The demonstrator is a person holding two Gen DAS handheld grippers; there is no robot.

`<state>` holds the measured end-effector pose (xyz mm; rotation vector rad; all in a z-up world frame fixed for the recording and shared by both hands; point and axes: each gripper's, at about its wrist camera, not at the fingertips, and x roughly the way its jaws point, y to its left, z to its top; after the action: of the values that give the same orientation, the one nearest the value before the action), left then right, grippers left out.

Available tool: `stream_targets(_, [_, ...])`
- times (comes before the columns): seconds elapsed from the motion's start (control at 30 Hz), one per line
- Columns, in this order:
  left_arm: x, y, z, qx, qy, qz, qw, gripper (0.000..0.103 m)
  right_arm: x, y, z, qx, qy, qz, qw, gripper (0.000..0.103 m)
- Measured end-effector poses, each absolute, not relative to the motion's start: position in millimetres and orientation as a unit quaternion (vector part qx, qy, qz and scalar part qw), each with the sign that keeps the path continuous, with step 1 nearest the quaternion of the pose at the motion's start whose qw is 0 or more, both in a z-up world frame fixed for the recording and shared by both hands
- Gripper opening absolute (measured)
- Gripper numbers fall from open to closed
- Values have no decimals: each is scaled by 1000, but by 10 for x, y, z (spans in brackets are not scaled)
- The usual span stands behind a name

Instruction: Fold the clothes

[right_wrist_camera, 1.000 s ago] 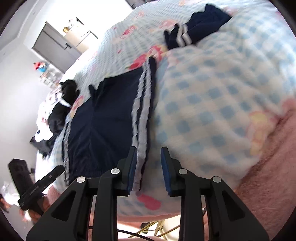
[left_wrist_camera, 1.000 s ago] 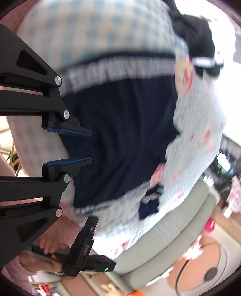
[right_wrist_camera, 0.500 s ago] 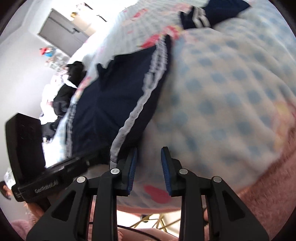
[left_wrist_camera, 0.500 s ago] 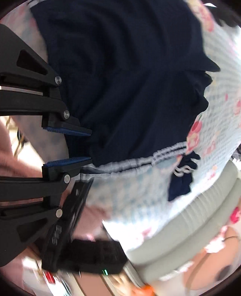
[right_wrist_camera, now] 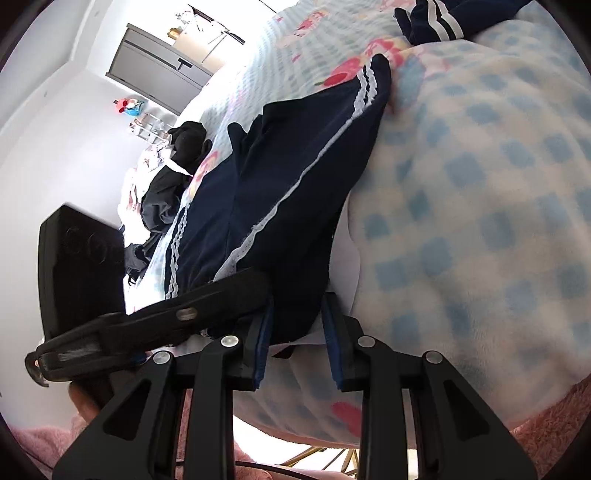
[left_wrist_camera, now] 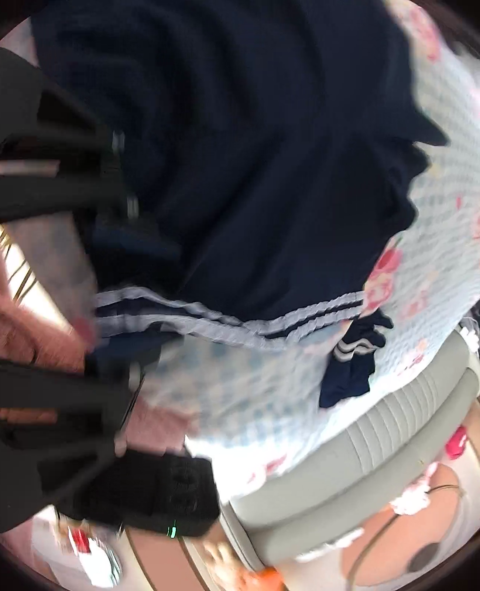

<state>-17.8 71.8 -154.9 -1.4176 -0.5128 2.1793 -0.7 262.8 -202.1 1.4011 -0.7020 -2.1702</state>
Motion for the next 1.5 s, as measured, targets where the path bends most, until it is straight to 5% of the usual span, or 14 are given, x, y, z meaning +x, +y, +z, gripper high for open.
stream_targets(0.17, [-59, 472, -1310, -485, -207, 820, 223, 11, 80, 2564, -1829, 496, -227, -800, 252, 29])
stream_targets(0.3, [-39, 161, -1170, -463, -237, 827, 211, 11, 108, 2236, -1647, 490, -143, -807, 296, 43])
stream_targets(0.7, [-182, -183, -1288, -463, -287, 811, 214, 12, 86, 1595, -1645, 512, -4, -806, 297, 48])
stream_targets(0.8, [-191, -56, -1483, -491, -272, 796, 224, 17, 160, 1675, -1644, 516, -5, -813, 270, 48])
stream_targets(0.93, [-210, 142, -1733, -521, -272, 771, 248, 35, 243, 1894, -1616, 518, -27, -820, 241, 48])
stream_targets(1.1, [-281, 281, -1839, -534, -257, 768, 243, 35, 183, 2152, -1623, 527, -102, -812, 229, 48])
stream_targets(1.5, [-273, 228, -1725, -547, -201, 786, 207, 44, 207, 1910, -1751, 547, -64, -802, 229, 48])
